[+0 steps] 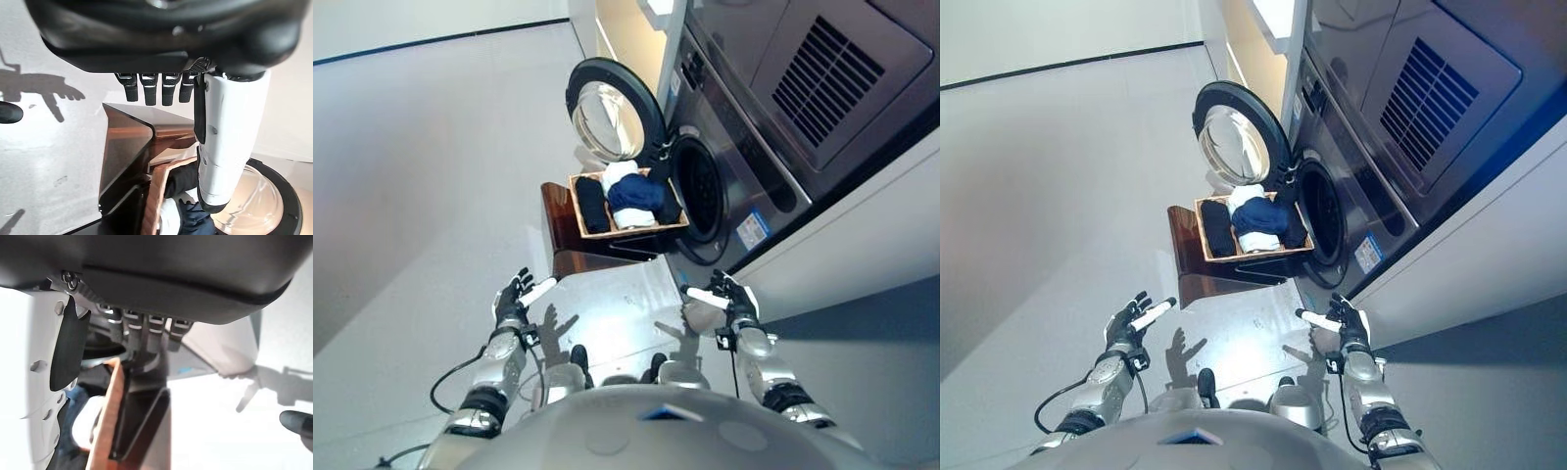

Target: Pick up the clothes and place them into the washing machine

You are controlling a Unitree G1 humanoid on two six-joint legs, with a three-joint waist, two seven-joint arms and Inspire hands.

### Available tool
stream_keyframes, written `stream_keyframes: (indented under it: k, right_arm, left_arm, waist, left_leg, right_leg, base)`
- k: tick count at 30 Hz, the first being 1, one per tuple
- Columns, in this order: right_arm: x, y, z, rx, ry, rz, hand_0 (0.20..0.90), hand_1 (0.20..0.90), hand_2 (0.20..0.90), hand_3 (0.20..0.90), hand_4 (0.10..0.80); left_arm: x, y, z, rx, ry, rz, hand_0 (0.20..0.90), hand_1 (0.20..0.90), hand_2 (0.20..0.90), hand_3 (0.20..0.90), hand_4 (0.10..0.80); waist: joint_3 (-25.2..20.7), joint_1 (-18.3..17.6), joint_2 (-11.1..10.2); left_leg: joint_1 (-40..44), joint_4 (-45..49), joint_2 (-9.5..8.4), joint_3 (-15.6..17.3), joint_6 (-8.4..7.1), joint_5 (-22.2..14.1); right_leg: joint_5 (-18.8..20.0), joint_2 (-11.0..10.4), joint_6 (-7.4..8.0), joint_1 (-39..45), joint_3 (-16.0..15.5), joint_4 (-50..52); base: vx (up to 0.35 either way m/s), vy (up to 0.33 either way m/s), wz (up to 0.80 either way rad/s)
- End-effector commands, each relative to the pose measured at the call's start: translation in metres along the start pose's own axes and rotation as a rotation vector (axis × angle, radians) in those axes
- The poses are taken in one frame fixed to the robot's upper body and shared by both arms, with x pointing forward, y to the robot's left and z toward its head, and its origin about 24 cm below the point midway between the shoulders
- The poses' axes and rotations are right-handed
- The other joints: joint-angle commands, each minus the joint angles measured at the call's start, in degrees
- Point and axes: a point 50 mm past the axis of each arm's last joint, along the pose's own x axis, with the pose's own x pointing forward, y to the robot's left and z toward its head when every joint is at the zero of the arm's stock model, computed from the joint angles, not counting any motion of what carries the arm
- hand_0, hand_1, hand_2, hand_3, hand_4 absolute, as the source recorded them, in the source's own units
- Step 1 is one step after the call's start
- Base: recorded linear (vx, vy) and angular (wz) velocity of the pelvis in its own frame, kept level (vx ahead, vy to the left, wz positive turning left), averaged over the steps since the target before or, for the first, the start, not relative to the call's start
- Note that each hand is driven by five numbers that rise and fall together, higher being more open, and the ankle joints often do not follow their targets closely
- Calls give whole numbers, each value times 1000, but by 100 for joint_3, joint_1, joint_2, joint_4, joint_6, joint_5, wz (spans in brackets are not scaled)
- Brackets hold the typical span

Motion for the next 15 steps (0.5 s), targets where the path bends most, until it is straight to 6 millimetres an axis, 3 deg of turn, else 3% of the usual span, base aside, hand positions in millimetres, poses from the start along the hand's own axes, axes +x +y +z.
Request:
stream_keyframes:
  k: [1,11,12,15]
  right_arm:
    - [9,3,45,33,-177,1,900,900,900,900,800]
    - [6,-5,28,104,-124,-41,900,900,900,900,800]
    - [5,-7,23,106,-106,-46,900,900,900,900,800]
    - [5,-6,21,109,-100,-42,900,900,900,900,800]
  left_arm:
    - [11,0,48,9,-187,-11,900,900,900,900,800]
    - [11,0,56,13,-212,-29,900,900,900,900,800]
    - [10,-1,57,20,-217,-39,900,900,900,900,800]
    - [11,6,56,41,-209,-25,900,900,900,900,800]
  waist:
    - [-27,33,-84]
    - [-98,17,-257]
    - [-74,9,-290]
    - [-8,-23,-310]
  left_leg:
    - [-77,523,-214,78,121,-545]
    - [-90,495,-447,84,233,-677]
    - [-46,512,-491,39,285,-721]
    - [73,522,-500,-36,356,-783]
  right_leg:
    - [132,84,32,-388,212,911]
    - [808,-215,220,-312,203,922]
    - [1024,-266,197,-358,207,1215]
    - [1091,-175,97,-566,326,1684]
  base:
    - [52,62,-9]
    - [66,125,0]
    - [90,170,14]
    - [102,180,19]
